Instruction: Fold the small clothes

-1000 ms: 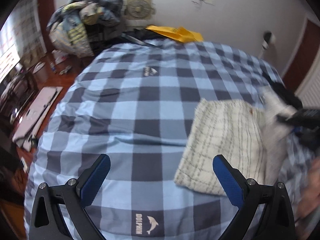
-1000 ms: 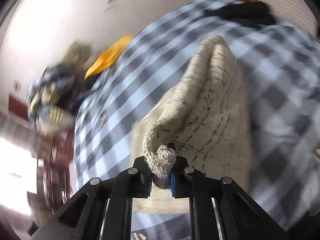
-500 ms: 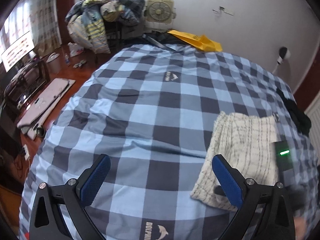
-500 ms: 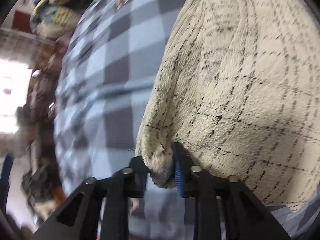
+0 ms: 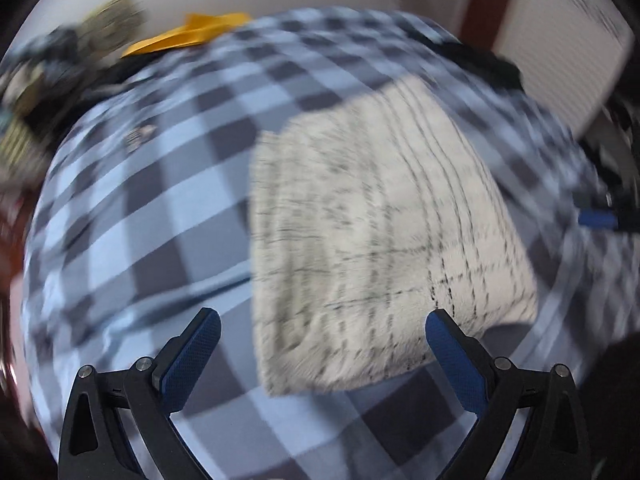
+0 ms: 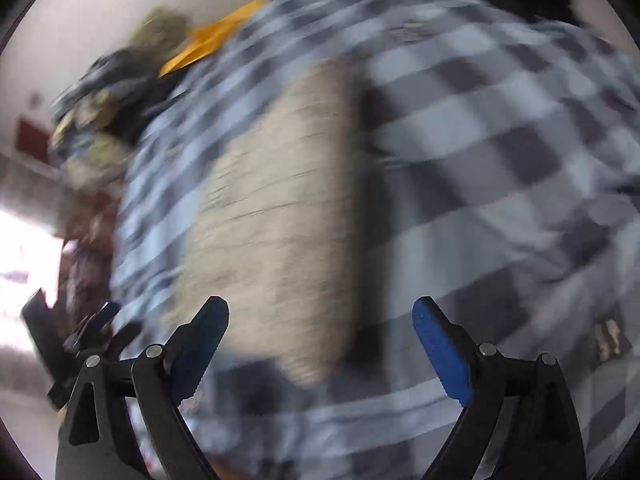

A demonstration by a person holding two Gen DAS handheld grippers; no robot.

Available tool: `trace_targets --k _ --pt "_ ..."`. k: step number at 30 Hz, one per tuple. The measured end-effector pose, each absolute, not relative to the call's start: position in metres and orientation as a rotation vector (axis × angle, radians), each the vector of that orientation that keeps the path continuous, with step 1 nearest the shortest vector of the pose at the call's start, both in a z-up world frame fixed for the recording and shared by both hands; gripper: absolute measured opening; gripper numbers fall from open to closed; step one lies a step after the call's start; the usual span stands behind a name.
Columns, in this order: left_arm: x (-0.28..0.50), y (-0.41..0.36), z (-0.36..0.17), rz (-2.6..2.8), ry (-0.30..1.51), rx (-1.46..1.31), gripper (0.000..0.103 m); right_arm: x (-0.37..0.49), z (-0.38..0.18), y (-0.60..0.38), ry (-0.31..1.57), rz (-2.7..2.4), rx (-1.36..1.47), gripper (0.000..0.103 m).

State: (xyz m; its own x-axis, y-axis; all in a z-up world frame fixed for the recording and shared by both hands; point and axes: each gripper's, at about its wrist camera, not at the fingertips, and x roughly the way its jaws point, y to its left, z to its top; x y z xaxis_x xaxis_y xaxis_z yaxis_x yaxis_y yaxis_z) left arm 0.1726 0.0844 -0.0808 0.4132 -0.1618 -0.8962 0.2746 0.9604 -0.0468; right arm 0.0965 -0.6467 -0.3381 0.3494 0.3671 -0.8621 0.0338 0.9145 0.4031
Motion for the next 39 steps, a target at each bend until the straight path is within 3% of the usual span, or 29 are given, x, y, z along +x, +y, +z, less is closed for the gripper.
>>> trace_targets --k 7,8,9,10,15,24,32,37,39 --pt "0.215 0.086 -0.116 -0.433 1.219 -0.102 0.099 0.110 -0.372 -0.675 1.282 0.163 0.498 0.092" --pt "0.218 0.089 -0.121 -0.435 1.231 -0.135 0.080 0.114 -0.370 -0.673 1.274 0.157 0.486 0.092" --pt "0.220 0.092 -0.124 -0.432 1.239 -0.167 0.047 0.113 -0.367 -0.671 1.268 0.156 0.478 0.092" --pt "0.221 0.094 -0.128 -0.438 1.254 -0.205 0.038 0.114 -0.365 -0.669 1.261 0.154 0.469 0.092" --pt "0.216 0.094 -0.121 -0.500 1.245 -0.273 0.012 0.119 -0.377 -0.668 1.249 0.150 0.455 0.092" --pt "0.199 0.114 -0.066 -0.533 1.105 -0.380 0.008 0.117 -0.377 -0.670 1.220 0.123 0.440 0.092" --pt "0.193 0.174 -0.075 -0.406 1.094 -0.562 0.007 0.115 -0.373 -0.667 1.207 0.156 0.451 0.092" --pt "0.197 0.159 -0.121 -0.275 1.197 -0.474 0.008 0.117 -0.381 -0.656 1.250 0.193 0.428 0.092" --pt "0.200 0.154 -0.128 -0.250 1.210 -0.444 0.015 0.120 -0.391 -0.644 1.306 0.224 0.387 0.092"
